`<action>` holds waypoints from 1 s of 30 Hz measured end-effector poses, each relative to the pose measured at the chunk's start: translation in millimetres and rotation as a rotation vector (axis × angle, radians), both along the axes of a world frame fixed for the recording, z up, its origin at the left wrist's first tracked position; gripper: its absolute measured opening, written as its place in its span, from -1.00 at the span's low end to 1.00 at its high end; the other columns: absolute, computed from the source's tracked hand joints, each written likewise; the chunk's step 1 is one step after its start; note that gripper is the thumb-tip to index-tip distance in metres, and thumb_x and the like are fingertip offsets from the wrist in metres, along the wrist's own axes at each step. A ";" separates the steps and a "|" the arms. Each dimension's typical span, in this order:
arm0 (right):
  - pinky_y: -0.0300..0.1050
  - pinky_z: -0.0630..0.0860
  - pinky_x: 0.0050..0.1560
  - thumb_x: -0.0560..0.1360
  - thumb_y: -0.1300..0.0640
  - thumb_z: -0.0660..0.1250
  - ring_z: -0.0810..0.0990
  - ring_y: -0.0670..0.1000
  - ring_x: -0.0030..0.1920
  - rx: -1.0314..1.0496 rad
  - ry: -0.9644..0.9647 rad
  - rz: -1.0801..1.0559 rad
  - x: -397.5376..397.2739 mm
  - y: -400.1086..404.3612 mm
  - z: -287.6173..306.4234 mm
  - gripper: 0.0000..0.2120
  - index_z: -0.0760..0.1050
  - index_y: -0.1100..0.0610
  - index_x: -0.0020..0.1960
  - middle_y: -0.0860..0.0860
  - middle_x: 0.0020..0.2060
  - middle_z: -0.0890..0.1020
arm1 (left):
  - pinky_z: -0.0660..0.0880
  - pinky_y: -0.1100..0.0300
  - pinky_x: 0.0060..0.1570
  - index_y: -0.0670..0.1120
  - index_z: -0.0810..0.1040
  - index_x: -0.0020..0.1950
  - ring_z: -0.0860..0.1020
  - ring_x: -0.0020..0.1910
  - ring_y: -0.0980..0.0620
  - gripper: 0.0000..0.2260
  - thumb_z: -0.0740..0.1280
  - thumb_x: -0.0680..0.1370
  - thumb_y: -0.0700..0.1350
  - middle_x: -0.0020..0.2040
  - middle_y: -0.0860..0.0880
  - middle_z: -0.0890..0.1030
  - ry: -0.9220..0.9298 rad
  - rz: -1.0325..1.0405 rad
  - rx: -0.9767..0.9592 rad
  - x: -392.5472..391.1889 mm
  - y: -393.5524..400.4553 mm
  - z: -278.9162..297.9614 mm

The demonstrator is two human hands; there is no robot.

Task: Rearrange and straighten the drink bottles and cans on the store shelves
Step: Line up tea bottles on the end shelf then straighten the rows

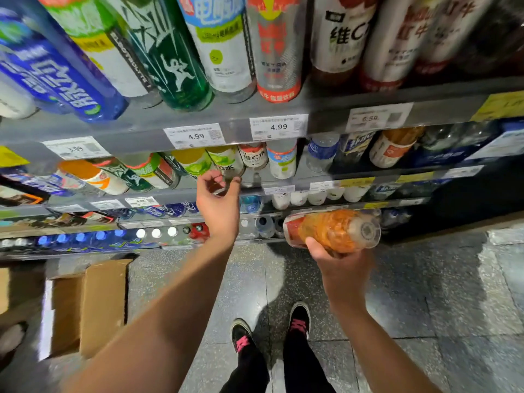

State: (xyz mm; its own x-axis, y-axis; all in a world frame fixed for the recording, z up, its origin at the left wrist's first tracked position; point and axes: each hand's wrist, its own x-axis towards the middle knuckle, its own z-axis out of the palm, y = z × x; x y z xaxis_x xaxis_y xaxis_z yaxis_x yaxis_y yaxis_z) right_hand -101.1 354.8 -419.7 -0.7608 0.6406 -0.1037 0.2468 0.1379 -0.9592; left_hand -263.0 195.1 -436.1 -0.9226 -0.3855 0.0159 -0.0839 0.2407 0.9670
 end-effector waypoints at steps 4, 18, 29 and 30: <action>-0.06 0.69 -0.21 0.56 0.01 0.41 0.72 0.11 -0.24 -0.165 0.013 0.166 -0.5 -17.2 22.5 -0.74 0.69 0.19 0.09 0.17 -0.11 0.72 | 0.53 0.08 0.09 -0.11 0.54 0.01 0.55 -0.13 0.04 -0.80 0.49 0.46 -0.27 -0.17 -0.10 0.57 0.012 -0.123 0.069 16.9 -6.1 37.3; 0.04 0.60 0.09 0.15 -0.18 0.55 0.64 -0.05 0.09 0.169 0.181 0.068 -11.5 -20.8 201.8 -0.26 0.48 -0.15 0.31 -0.08 0.09 0.65 | 0.63 0.10 -0.01 0.08 0.60 0.14 0.66 -0.07 0.23 -0.48 0.64 0.23 0.05 -0.04 0.16 0.71 0.092 -0.856 0.041 77.8 19.5 268.8; -0.25 0.57 0.03 0.06 -0.36 0.49 0.58 -0.28 0.06 0.354 0.216 -0.038 32.0 69.3 286.3 -0.18 0.41 -0.19 0.28 -0.21 0.10 0.60 | 0.63 0.17 -0.13 -0.07 0.63 0.07 0.70 -0.08 0.06 -0.49 0.69 0.21 0.04 -0.07 0.02 0.72 0.291 -0.914 0.278 92.2 112.6 355.9; -0.23 0.58 0.05 0.06 -0.36 0.49 0.59 -0.27 0.05 0.360 0.220 -0.050 35.2 82.4 292.2 -0.17 0.42 -0.19 0.28 -0.22 0.09 0.62 | 0.62 0.21 -0.13 -0.05 0.64 0.06 0.70 -0.10 0.10 -0.53 0.68 0.24 0.00 -0.07 0.05 0.72 0.314 -0.939 0.270 95.5 128.3 363.7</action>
State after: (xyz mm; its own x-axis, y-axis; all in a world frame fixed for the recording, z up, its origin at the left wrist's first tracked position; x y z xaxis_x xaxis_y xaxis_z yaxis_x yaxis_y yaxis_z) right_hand -65.9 437.2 -127.5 -0.7071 0.6428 0.2946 0.0563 0.4666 -0.8827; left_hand -167.5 323.4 -72.4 -0.8231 0.4633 0.3283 0.2924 -0.1498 0.9445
